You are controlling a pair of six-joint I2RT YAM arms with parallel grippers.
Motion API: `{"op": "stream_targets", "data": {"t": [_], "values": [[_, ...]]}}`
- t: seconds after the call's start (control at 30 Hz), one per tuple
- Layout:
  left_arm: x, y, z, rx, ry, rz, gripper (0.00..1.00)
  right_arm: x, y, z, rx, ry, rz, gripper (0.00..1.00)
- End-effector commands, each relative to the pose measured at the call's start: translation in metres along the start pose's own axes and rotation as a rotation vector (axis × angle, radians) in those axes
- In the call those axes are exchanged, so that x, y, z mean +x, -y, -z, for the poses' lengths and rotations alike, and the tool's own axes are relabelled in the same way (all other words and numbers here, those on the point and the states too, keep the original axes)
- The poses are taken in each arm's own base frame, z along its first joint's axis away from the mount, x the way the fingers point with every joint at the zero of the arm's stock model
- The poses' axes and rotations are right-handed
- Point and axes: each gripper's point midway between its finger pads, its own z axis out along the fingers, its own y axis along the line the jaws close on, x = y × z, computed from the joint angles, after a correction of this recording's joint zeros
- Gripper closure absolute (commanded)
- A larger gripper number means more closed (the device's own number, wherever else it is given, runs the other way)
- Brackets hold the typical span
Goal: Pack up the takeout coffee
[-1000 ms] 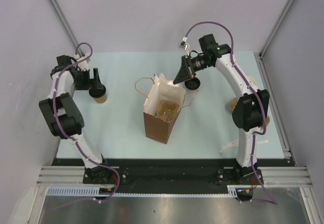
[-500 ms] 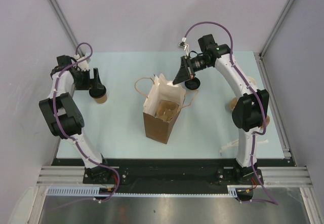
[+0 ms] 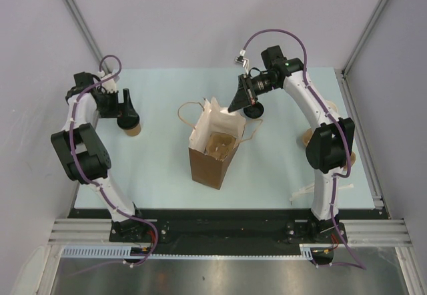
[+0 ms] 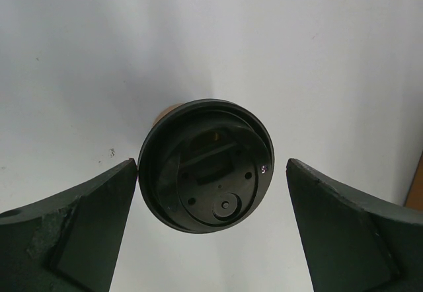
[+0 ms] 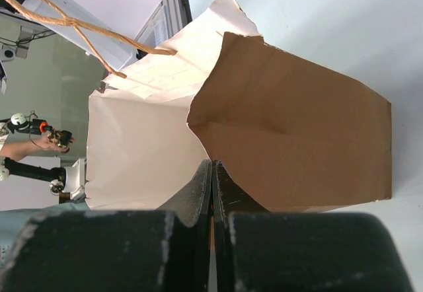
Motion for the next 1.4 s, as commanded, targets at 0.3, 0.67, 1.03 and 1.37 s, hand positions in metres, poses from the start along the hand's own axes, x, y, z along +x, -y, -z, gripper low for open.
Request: {"op": "stream_targets", "data": {"t": [0.3, 0.67, 1.03, 1.37], "values": [[-0.002, -0.008, 0.009, -0.062, 0.000, -0.035, 0.00, -0.010, -0.013, 0.006, 0.020, 0.013, 0.076, 1.00], [0.013, -0.018, 0.001, -0.092, -0.048, -0.051, 0.00, -0.010, -0.010, 0.003, 0.020, 0.008, 0.070, 1.00], [-0.006, -0.005, 0.013, -0.054, 0.013, -0.056, 0.01, -0.009, -0.011, -0.002, 0.016, 0.002, 0.071, 1.00], [-0.017, -0.002, 0.020, -0.044, 0.031, -0.036, 0.00, -0.010, -0.014, -0.001, 0.017, 0.003, 0.079, 1.00]]}}
